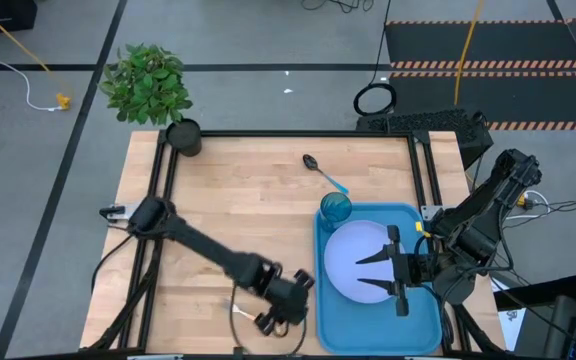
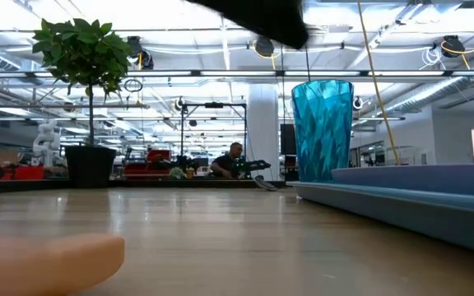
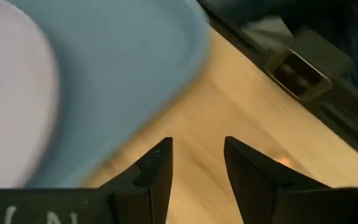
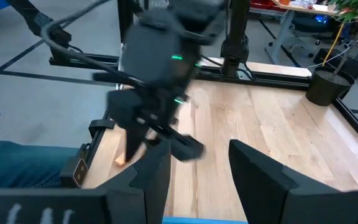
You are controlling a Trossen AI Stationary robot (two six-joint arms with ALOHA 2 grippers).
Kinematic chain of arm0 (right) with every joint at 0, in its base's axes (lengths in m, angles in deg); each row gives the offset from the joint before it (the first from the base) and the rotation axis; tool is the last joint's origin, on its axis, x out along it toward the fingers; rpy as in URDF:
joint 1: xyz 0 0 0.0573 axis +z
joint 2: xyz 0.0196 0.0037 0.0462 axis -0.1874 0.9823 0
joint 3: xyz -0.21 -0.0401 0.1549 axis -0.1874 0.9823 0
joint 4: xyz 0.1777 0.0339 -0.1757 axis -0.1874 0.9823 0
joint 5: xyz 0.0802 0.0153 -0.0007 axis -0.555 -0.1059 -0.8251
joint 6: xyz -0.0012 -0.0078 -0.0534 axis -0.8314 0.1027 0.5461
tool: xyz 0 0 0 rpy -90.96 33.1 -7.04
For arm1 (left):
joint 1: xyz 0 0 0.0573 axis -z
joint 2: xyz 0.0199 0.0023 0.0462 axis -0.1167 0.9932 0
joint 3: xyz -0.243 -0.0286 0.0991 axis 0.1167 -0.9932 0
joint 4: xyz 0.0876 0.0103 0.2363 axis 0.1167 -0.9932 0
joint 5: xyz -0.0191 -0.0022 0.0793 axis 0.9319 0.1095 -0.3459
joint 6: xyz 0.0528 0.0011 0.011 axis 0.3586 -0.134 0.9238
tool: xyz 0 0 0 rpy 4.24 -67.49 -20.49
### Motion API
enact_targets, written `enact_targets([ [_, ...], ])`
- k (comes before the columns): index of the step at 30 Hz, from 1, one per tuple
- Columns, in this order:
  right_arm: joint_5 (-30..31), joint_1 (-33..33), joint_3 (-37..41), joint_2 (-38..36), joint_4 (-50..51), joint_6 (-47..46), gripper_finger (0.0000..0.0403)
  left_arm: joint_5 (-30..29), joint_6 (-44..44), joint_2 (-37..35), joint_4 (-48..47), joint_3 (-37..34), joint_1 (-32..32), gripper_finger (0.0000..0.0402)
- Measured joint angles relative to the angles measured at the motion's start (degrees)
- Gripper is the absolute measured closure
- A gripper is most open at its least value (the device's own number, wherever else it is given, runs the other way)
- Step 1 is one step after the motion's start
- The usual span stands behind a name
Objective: Pick and place plate/cup/fork/spoon on tray
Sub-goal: Put the orange fork on the blue tray at the left side of the purple plate
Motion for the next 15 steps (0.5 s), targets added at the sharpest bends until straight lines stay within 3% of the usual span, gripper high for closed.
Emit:
enact_targets([
  [7, 0.0, 0.0, 0.0, 0.0, 0.8, 0.0, 0.0245, -6.3, -11.9, 0.0, -11.3, 0.0, 6.0, 0.0254],
  [15, 0.0, 0.0, 0.0, 2.6, 0.0, -3.9, 0.0245, -8.0, -23.7, 0.0, -12.3, 0.0, 11.8, 0.0254],
])
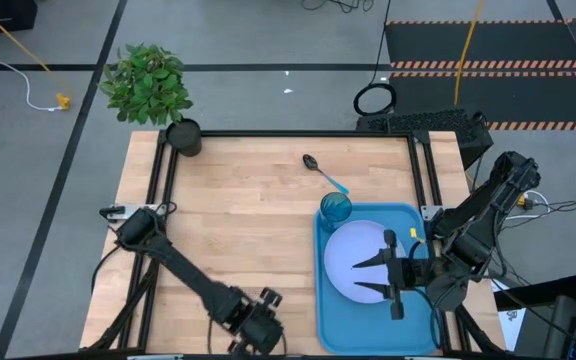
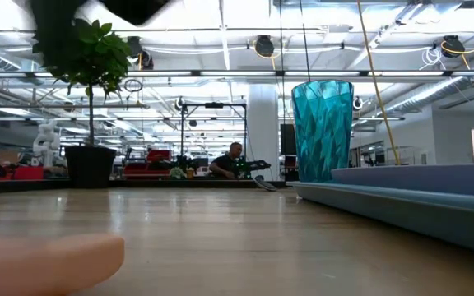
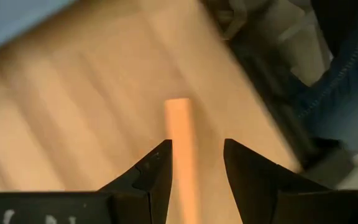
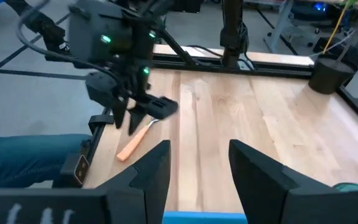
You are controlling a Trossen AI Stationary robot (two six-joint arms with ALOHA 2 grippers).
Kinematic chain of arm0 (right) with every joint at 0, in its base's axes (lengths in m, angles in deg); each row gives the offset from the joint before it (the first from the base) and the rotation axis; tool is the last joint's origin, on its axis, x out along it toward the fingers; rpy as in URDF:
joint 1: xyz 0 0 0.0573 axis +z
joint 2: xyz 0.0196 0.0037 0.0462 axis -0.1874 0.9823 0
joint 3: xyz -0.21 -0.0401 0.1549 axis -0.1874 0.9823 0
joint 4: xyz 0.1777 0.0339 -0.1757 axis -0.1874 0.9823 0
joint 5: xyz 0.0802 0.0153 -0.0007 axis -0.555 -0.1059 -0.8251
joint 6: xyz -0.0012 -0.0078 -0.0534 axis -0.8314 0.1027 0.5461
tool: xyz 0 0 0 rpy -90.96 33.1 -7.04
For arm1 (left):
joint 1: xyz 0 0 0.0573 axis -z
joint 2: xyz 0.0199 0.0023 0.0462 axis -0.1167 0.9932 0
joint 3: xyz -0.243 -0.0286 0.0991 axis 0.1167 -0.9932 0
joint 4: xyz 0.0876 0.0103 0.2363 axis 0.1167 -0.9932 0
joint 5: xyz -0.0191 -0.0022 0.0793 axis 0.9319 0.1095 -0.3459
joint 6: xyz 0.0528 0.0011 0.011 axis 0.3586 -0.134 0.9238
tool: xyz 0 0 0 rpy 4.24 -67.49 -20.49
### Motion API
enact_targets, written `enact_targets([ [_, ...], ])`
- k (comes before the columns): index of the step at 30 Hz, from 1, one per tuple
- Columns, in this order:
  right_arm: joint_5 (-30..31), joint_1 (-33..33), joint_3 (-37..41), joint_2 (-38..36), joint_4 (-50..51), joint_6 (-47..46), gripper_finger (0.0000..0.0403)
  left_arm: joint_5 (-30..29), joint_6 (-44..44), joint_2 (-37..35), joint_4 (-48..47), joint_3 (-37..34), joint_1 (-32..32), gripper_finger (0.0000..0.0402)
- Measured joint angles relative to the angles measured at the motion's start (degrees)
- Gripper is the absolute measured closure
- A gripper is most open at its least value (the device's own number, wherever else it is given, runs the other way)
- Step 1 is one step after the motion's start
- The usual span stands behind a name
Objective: Pick and place plate/cup/fork/spoon on tray
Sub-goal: Put the orange fork on the blue tray at the left side of the purple plate
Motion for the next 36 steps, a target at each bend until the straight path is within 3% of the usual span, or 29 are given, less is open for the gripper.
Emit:
enact_targets([
  [7, -1.6, 0.3, 0.0, 3.4, -7.0, 0.9, 0.0245, -6.3, -8.9, 0.0, -1.0, -0.8, 5.8, 0.0254],
  [18, -3.0, 1.5, 0.0, 6.2, -12.2, 1.0, 0.0245, -11.4, -21.2, 0.0, -0.6, -12.3, 7.9, 0.0254],
  [26, -3.0, 3.3, 0.0, 7.2, -15.6, 1.4, 0.0245, -13.8, -20.0, -0.4, 8.0, -18.3, 7.3, 0.0254],
  [32, -2.9, 3.6, 0.0, 7.2, -15.7, 1.8, 0.0245, -14.5, -16.7, -1.0, 5.9, -15.9, 7.3, 0.0254],
  [36, -2.8, 3.6, 0.0, 7.2, -15.8, 2.5, 0.0245, -18.0, -12.2, -3.9, 5.9, -15.3, 6.5, 0.0254],
])
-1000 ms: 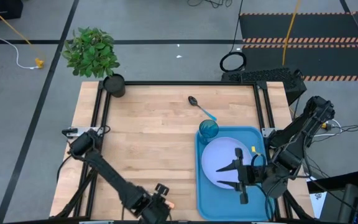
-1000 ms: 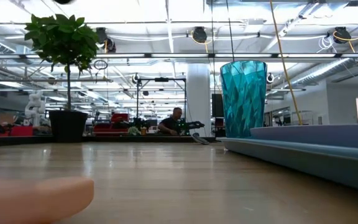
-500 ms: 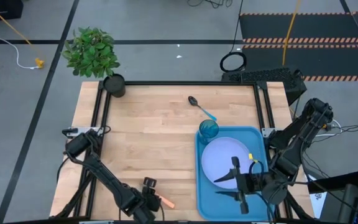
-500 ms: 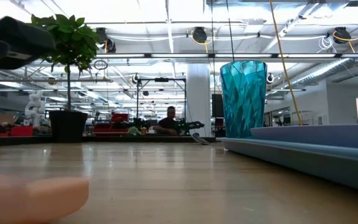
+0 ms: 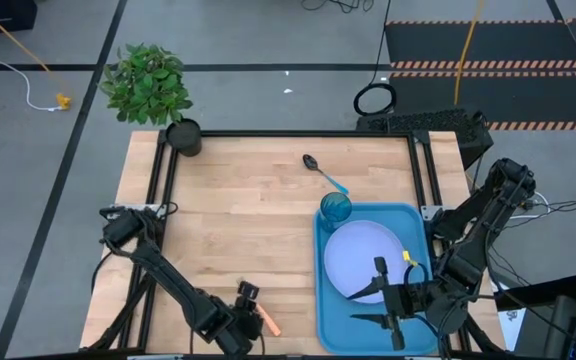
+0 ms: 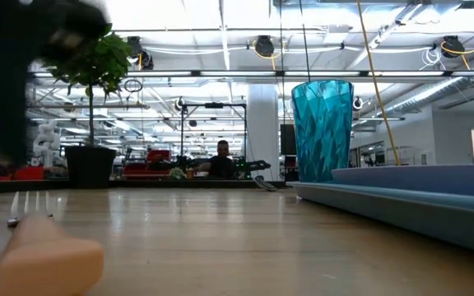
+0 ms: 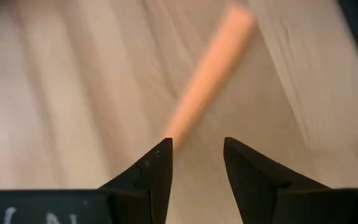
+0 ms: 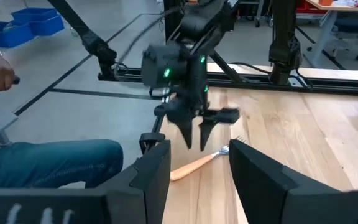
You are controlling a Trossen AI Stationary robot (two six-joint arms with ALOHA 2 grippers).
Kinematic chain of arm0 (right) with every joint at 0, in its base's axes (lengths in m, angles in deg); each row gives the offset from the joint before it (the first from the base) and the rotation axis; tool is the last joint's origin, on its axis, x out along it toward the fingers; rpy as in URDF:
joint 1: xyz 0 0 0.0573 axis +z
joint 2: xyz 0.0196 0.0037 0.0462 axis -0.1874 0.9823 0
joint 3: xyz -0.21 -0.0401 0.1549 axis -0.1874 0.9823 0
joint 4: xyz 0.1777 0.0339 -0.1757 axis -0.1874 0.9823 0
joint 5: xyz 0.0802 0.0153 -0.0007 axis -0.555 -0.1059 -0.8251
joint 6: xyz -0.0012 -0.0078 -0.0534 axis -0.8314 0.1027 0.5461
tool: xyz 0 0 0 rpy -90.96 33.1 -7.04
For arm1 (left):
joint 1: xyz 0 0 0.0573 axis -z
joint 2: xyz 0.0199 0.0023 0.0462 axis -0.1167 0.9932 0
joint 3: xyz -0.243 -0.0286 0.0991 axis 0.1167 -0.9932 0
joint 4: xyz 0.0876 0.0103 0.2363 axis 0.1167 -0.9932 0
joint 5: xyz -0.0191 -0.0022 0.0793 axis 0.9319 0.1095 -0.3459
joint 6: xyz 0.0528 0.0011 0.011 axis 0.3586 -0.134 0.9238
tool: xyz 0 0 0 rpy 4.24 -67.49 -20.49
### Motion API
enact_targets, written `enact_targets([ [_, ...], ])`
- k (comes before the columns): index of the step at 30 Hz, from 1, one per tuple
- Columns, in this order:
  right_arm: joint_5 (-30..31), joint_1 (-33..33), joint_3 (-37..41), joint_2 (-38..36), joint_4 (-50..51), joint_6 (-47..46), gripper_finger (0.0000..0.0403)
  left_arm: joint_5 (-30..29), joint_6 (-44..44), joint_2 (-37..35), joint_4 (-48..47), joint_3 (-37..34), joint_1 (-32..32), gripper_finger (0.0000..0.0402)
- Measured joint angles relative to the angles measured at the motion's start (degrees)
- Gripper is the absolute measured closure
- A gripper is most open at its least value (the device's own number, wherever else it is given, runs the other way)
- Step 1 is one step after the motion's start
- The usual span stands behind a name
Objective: Pick and place plate/cup/fork/spoon on tray
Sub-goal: Put the orange fork on the blue tray at the left side of the purple plate
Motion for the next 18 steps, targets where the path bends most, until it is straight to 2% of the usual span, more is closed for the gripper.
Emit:
enact_targets([
  [5, 0.0, 0.0, 0.0, 0.0, 0.0, -0.3, 0.0245, -0.2, 7.9, -0.9, -2.6, 0.0, -2.3, 0.0254],
  [12, 0.0, 0.4, 0.0, 0.1, 0.0, -1.5, 0.0245, 8.0, 13.7, -0.7, -2.4, -3.4, -7.7, 0.0254],
  [18, 0.0, 0.4, 0.0, 1.0, 0.0, -2.1, 0.0245, 14.2, 16.9, -1.4, 5.4, -9.5, -10.1, 0.0254],
])
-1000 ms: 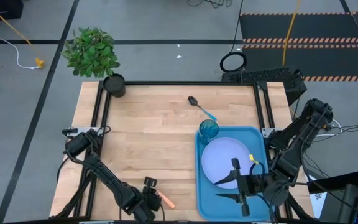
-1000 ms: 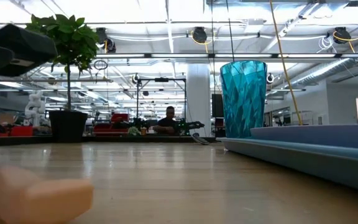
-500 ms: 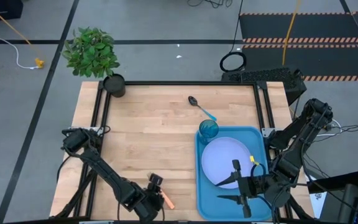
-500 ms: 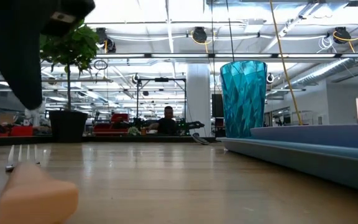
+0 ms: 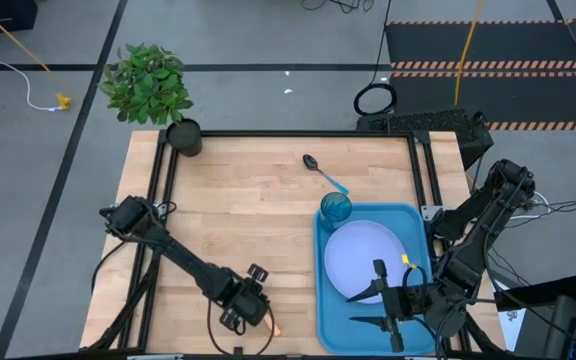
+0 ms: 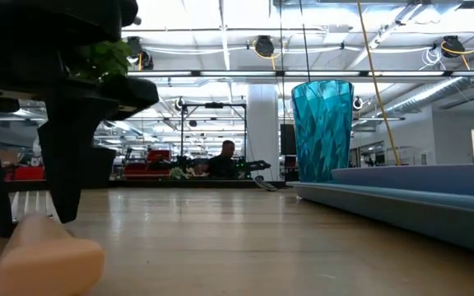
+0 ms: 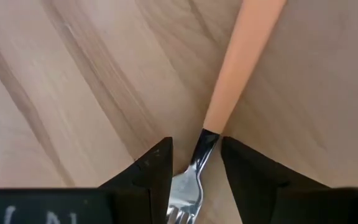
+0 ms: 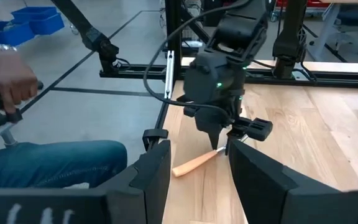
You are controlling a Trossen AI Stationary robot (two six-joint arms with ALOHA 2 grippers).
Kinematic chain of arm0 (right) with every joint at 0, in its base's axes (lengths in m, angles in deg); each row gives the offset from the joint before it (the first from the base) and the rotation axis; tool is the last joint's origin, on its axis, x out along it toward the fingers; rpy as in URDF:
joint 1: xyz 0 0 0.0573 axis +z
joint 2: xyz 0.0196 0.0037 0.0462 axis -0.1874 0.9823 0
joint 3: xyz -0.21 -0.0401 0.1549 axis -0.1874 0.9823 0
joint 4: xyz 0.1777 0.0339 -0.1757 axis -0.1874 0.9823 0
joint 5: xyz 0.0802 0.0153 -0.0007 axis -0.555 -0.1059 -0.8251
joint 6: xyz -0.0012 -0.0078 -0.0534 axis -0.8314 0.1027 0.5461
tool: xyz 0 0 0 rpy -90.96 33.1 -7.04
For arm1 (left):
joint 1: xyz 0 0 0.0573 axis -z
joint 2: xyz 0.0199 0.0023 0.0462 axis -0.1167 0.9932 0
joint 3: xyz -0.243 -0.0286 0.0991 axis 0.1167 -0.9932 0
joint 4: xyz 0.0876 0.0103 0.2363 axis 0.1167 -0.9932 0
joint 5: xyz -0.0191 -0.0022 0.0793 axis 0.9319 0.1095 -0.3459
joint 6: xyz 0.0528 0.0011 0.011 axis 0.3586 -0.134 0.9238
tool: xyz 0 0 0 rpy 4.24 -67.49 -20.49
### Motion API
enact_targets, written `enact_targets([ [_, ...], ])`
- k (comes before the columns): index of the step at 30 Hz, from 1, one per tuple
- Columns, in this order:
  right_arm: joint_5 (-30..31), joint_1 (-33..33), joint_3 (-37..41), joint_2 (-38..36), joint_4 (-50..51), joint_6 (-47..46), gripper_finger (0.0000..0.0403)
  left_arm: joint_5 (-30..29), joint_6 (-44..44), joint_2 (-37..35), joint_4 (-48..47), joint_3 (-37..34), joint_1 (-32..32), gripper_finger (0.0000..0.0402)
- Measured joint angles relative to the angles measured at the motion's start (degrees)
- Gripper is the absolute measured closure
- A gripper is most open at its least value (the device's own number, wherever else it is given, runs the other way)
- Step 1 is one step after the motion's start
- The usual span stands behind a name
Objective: Pick and place plate/cup/fork/spoon on tray
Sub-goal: Put the orange fork on the blue tray at the left side of the purple plate
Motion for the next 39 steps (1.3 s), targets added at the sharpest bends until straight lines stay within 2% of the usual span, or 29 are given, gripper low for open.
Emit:
enact_targets([
  [5, 0.0, 0.0, 0.0, 0.1, 0.0, -1.0, 0.0245, 0.4, 0.4, -0.3, 4.9, -3.4, -0.6, 0.0269],
  [12, 0.0, 0.0, -0.1, 1.3, 0.0, -2.4, 0.0245, -0.1, 1.2, -0.6, 5.5, -3.8, -0.9, 0.0354],
  [16, 0.0, 0.0, -0.1, 1.8, 0.0, -3.4, 0.0245, -0.9, 1.1, -2.0, 6.4, -4.1, -1.3, 0.0384],
  [25, 2.1, -0.2, -0.1, 1.9, 0.0, -3.3, 0.0245, -9.1, -0.5, -8.1, 8.6, -4.3, -1.9, 0.0364],
  [30, 6.5, -1.7, -0.1, 2.7, 1.3, -3.5, 0.0245, -12.6, -0.7, -13.2, 9.2, -4.3, -2.4, 0.0371],
  [36, 1.8, -7.6, -0.1, 6.6, 2.1, -5.4, 0.0245, -18.1, 1.4, -18.0, 9.5, -4.2, -3.2, 0.0379],
  [39, 1.4, -10.4, -0.1, 8.0, 1.9, -3.8, 0.0245, -21.6, 2.8, -19.5, 10.0, -4.0, -4.6, 0.0373],
])
